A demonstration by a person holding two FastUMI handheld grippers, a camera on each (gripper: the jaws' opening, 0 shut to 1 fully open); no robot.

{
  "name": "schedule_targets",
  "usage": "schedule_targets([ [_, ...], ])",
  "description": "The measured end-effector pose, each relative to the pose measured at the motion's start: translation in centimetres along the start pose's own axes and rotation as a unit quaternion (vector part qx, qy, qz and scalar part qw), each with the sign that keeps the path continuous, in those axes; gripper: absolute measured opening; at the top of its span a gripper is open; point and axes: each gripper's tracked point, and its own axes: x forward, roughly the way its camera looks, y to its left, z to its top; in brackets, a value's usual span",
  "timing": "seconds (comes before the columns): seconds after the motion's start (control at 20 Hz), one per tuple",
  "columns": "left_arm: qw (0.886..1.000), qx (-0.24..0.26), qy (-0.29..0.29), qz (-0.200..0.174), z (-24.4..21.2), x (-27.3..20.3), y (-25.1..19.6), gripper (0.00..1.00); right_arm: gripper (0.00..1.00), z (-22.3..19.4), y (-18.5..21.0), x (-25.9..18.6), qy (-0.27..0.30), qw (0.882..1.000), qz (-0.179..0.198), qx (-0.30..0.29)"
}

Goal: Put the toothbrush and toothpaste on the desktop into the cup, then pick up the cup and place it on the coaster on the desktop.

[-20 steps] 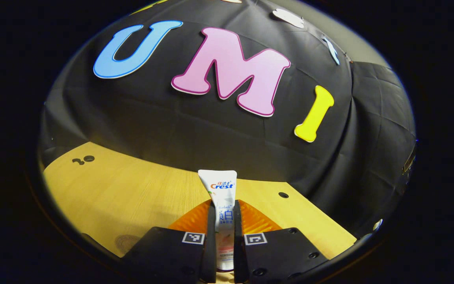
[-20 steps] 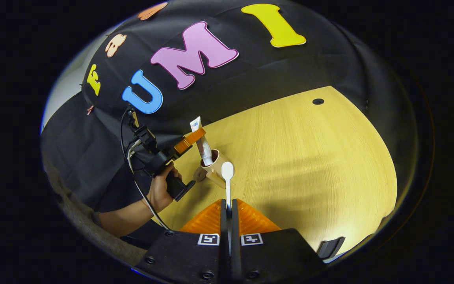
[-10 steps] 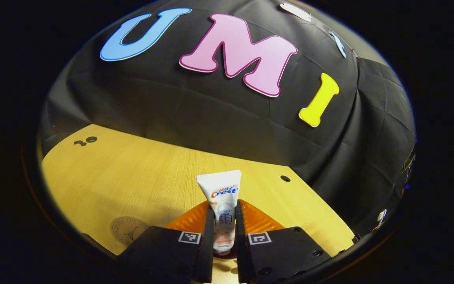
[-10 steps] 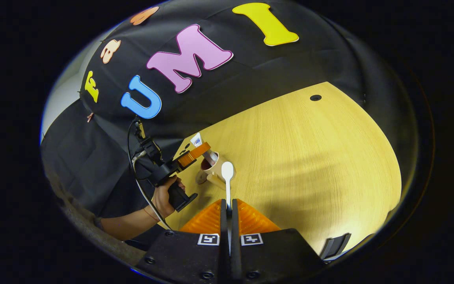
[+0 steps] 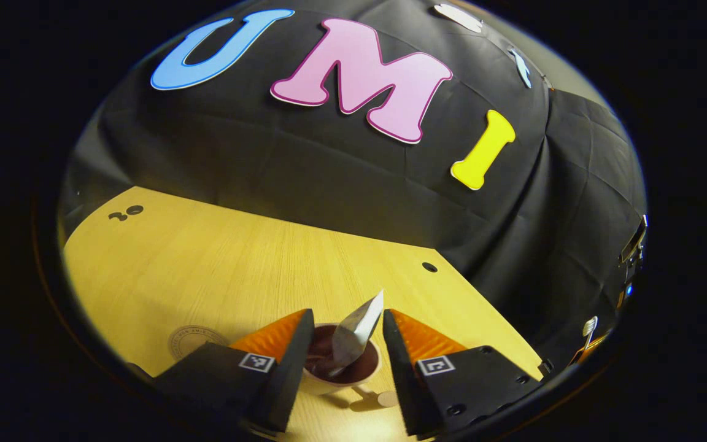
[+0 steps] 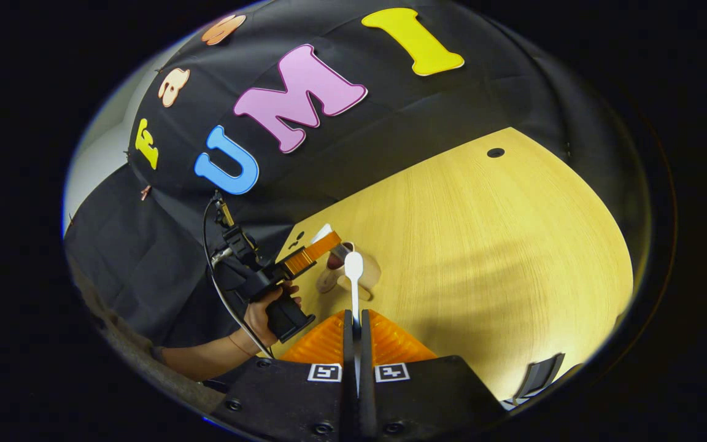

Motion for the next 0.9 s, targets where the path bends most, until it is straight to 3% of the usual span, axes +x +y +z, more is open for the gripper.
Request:
schedule_targets([
  [0.05, 1.0, 0.003, 0.0, -0.001, 0.1, -0.6, 0.0, 0.76, 0.05, 0.2, 0.4, 0.0, -0.006, 1.0, 0.002, 0.001],
  [0.2, 1.0, 0.004, -0.001, -0.013, 0.8, -3.0, -0.4, 0.82, 0.05, 0.4, 1.8, 0.5, -0.02, 1.0, 0.014, 0.0],
  [0.45, 1.0, 0.004, 0.018, -0.014, 0.0, -8.9, -0.1, 0.84, 0.05, 3.7, 6.3, 2.8, -0.049, 0.996, 0.061, -0.035],
  [0.7, 0.999, 0.008, 0.043, 0.015, -2.2, -15.2, 2.5, 0.84, 0.05, 4.3, 12.6, 8.2, -0.035, 0.986, 0.12, -0.109],
  [0.9, 0.998, -0.02, 0.044, 0.046, -3.3, -19.4, 4.6, 0.84, 0.05, 2.7, 17.9, 11.6, -0.009, 0.974, 0.174, -0.145],
])
